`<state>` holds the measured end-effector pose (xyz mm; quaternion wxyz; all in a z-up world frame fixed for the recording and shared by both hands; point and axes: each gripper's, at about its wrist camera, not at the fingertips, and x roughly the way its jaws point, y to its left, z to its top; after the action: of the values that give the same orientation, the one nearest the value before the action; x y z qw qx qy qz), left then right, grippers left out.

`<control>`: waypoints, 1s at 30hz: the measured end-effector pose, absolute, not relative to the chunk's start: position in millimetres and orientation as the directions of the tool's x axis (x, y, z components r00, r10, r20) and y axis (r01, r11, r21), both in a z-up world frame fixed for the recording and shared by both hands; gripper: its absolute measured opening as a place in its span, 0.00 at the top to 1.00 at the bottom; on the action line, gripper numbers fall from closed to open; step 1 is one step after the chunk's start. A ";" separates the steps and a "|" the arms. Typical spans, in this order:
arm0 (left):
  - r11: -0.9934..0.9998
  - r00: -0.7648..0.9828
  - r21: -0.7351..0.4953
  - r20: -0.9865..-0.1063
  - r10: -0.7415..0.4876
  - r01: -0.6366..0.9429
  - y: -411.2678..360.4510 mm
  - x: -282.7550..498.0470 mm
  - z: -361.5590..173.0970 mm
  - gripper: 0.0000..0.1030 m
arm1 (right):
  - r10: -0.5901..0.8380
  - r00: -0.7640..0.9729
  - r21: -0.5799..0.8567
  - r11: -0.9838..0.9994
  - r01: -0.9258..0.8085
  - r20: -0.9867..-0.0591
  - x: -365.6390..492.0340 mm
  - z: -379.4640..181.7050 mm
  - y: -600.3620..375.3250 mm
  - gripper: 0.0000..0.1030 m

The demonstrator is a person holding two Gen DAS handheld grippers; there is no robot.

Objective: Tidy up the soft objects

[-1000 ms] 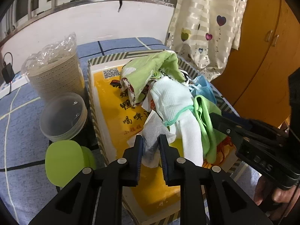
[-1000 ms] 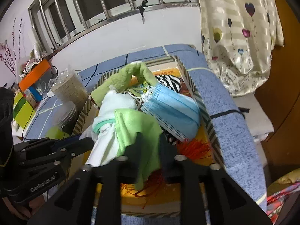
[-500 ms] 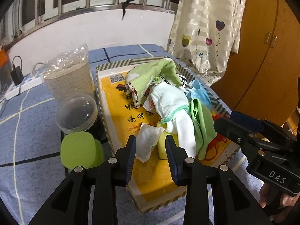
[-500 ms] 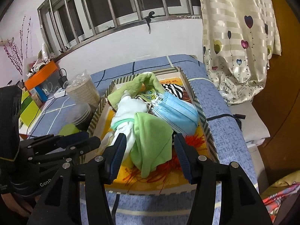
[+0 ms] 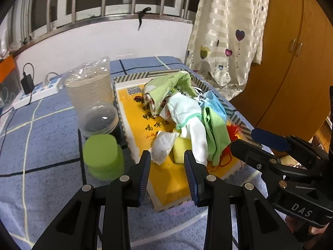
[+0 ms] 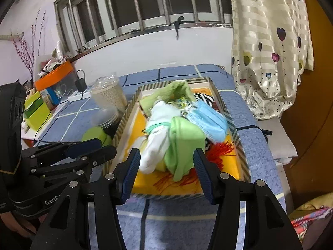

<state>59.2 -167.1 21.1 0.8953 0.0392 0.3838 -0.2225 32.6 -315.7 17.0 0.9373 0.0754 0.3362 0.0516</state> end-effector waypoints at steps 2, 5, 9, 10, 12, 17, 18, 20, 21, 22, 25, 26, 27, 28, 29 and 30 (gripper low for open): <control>0.899 0.609 -0.101 -0.703 -0.367 0.425 -164.3 54.2 22.3 0.69 | 0.154 0.769 0.174 0.983 -0.056 -0.621 27.9 18.0 -311.1 0.48; 0.902 0.619 -0.097 -0.697 -0.363 0.420 -158.4 45.5 25.1 0.69 | 0.161 0.768 0.167 0.983 -0.071 -0.620 20.3 18.8 -304.8 0.48; 0.902 0.625 -0.102 -0.688 -0.369 0.420 -154.6 36.9 28.3 0.69 | 0.162 0.767 0.155 0.984 -0.083 -0.621 13.5 19.7 -298.8 0.47; 0.901 0.625 -0.103 -0.687 -0.370 0.420 -153.5 34.8 28.6 0.69 | 0.162 0.766 0.152 0.985 -0.085 -0.622 12.2 19.7 -297.9 0.47; 0.901 0.625 -0.108 -0.685 -0.374 0.421 -151.9 31.1 29.3 0.69 | 0.161 0.766 0.147 0.985 -0.088 -0.623 9.8 20.3 -295.7 0.47; 0.897 0.623 -0.115 -0.682 -0.384 0.427 -149.1 24.7 30.1 0.69 | 0.163 0.764 0.144 0.985 -0.093 -0.624 4.1 19.4 -292.7 0.47; 0.896 0.622 -0.117 -0.682 -0.385 0.428 -148.6 23.3 30.2 0.69 | 0.163 0.764 0.143 0.985 -0.093 -0.625 2.6 19.0 -292.2 0.47; 0.896 0.623 -0.115 -0.680 -0.386 0.429 -147.8 20.5 30.1 0.69 | 0.164 0.762 0.142 0.985 -0.095 -0.626 1.3 18.5 -291.1 0.47; 0.896 0.624 -0.114 -0.680 -0.386 0.429 -147.6 18.7 29.9 0.69 | 0.164 0.761 0.141 0.985 -0.096 -0.627 0.1 18.1 -290.3 0.47; 0.895 0.624 -0.114 -0.680 -0.386 0.430 -147.4 16.8 29.4 0.69 | 0.164 0.760 0.140 0.985 -0.097 -0.629 -0.8 17.6 -289.8 0.47; 0.897 0.625 -0.106 -0.682 -0.380 0.430 -147.2 12.3 27.1 0.69 | 0.165 0.756 0.135 0.986 -0.102 -0.633 -4.1 16.2 -288.0 0.47; 0.897 0.625 -0.103 -0.684 -0.377 0.429 -147.2 11.2 26.1 0.69 | 0.165 0.755 0.134 0.986 -0.102 -0.635 -4.7 15.7 -287.4 0.47; 0.898 0.625 -0.098 -0.686 -0.373 0.428 -147.4 9.6 24.7 0.69 | 0.166 0.752 0.133 0.985 -0.105 -0.638 -5.9 14.4 -286.2 0.47; 0.899 0.627 -0.092 -0.687 -0.368 0.428 -147.2 8.1 24.0 0.69 | 0.170 0.749 0.133 0.985 -0.109 -0.641 -6.9 13.0 -285.2 0.47; 0.900 0.632 -0.079 -0.687 -0.360 0.428 -147.8 6.5 23.4 0.69 | 0.173 0.745 0.134 0.985 -0.112 -0.644 -7.5 11.5 -284.5 0.47; 0.902 0.638 -0.066 -0.685 -0.352 0.427 -148.2 4.8 23.0 0.69 | 0.173 0.743 0.134 0.984 -0.113 -0.647 -8.1 10.3 -284.1 0.47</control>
<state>4.8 -148.2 23.0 0.9034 0.0511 0.3671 -0.2155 -8.1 -284.1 10.3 0.9325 0.0431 0.3502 0.0768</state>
